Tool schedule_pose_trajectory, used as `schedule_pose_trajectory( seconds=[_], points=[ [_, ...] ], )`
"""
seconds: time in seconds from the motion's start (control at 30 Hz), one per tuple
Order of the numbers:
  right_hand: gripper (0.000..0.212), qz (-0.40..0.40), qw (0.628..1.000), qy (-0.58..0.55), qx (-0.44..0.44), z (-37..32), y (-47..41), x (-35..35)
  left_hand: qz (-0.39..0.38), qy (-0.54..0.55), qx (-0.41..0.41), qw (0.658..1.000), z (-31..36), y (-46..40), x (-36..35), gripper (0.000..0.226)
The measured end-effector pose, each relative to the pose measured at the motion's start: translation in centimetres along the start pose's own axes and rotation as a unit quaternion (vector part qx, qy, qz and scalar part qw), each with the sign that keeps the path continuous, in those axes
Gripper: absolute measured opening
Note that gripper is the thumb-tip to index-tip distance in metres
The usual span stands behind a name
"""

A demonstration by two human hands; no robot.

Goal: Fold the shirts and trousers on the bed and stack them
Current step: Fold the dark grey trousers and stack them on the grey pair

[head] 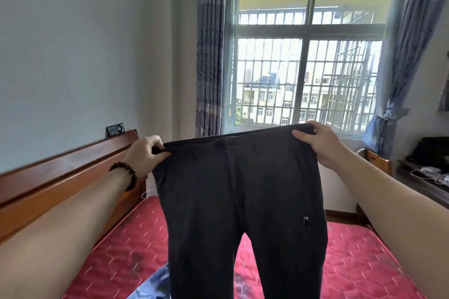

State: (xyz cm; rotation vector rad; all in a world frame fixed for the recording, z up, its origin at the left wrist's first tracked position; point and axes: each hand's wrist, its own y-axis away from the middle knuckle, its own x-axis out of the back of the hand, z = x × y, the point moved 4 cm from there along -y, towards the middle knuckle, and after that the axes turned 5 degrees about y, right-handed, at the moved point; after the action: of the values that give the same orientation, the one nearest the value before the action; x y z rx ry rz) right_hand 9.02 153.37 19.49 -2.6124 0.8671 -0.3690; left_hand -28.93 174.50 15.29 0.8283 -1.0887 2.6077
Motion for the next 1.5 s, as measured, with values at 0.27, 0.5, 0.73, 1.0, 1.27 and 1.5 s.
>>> schedule_pose_trajectory(
  seconds=[0.27,0.5,0.73,1.0,1.27,1.5],
  points=[
    [0.013,0.231,0.969,-0.027,-0.085,3.3,1.8,-0.7,0.080,0.427,0.297,0.850,-1.3,2.4,-5.5,0.022],
    [0.025,0.213,0.969,-0.055,-0.113,4.6,4.4,-7.3,0.154,0.506,0.326,0.783,7.2,3.6,-11.3,0.019],
    [0.017,0.120,0.985,-0.085,-0.091,3.2,7.4,-12.0,0.063,0.508,0.203,0.835,13.1,5.0,-14.9,0.016],
    [0.067,-0.063,0.968,-0.177,-0.165,1.2,8.9,-12.6,-0.056,0.529,0.163,0.831,13.1,6.2,-16.0,0.019],
    [0.051,-0.113,0.885,0.418,0.169,-3.9,5.6,-7.3,-0.099,0.457,0.040,0.883,14.5,3.8,-12.1,0.016],
    [0.019,-0.131,0.850,0.457,0.227,-7.7,2.9,-6.0,-0.021,0.442,0.002,0.897,16.7,2.0,-9.4,0.038]
  ],
)
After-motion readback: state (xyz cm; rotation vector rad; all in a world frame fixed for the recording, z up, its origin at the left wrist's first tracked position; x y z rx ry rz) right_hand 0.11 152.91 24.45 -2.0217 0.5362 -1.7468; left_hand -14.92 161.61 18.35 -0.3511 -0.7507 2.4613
